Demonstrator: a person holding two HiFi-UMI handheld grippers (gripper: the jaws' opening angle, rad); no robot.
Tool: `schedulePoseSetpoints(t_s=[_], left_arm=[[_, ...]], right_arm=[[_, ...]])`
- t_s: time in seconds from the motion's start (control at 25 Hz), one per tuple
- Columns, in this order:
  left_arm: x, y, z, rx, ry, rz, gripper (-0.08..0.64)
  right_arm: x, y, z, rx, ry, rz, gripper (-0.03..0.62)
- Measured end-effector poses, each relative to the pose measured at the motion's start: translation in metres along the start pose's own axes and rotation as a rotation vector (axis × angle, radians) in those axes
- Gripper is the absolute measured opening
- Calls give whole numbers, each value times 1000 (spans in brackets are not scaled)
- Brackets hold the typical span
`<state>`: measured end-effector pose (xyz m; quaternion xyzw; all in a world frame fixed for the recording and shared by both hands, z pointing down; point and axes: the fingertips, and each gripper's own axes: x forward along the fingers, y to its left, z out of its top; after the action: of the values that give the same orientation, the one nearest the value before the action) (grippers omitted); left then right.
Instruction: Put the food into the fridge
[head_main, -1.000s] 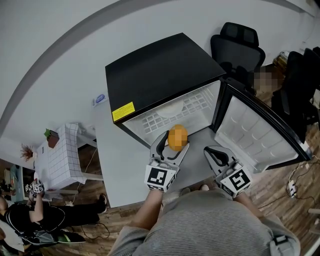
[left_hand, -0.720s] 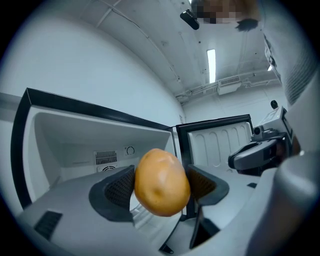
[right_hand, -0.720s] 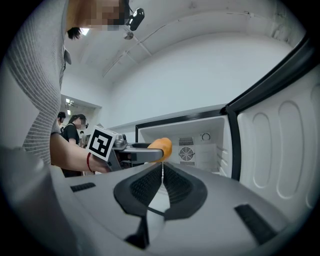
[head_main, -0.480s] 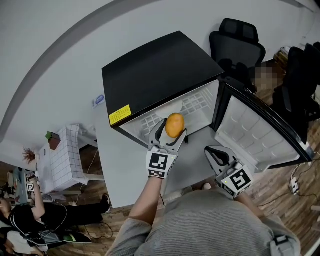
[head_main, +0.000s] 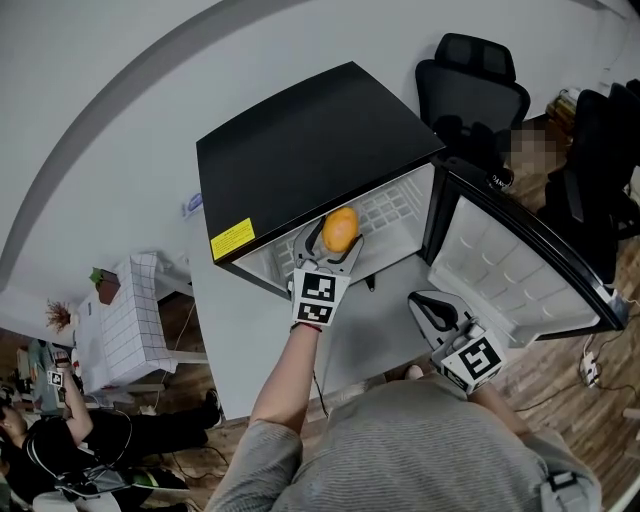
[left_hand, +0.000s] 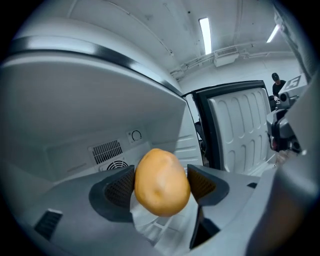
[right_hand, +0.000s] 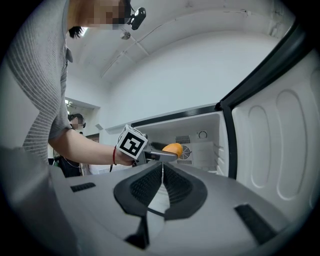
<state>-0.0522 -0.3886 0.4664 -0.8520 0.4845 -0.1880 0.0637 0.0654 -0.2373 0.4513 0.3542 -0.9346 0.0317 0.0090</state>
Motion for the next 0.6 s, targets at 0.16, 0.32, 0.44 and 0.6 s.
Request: schedulePoseSetpoints(t_s=[0.16, 0.32, 0.44, 0.6], left_arm=[[12, 9, -9, 3, 33, 14, 341], [22, 19, -20, 2, 73, 23, 341], [30, 27, -33, -6, 123, 38, 341], [47, 32, -46, -5, 195, 30, 341]], right_arm=[[11, -8, 1, -47, 3, 19, 14], [38, -27, 3, -103, -5, 13, 14], [59, -39, 4, -135, 17, 5, 14], [79, -47, 0, -133, 16, 0, 14]])
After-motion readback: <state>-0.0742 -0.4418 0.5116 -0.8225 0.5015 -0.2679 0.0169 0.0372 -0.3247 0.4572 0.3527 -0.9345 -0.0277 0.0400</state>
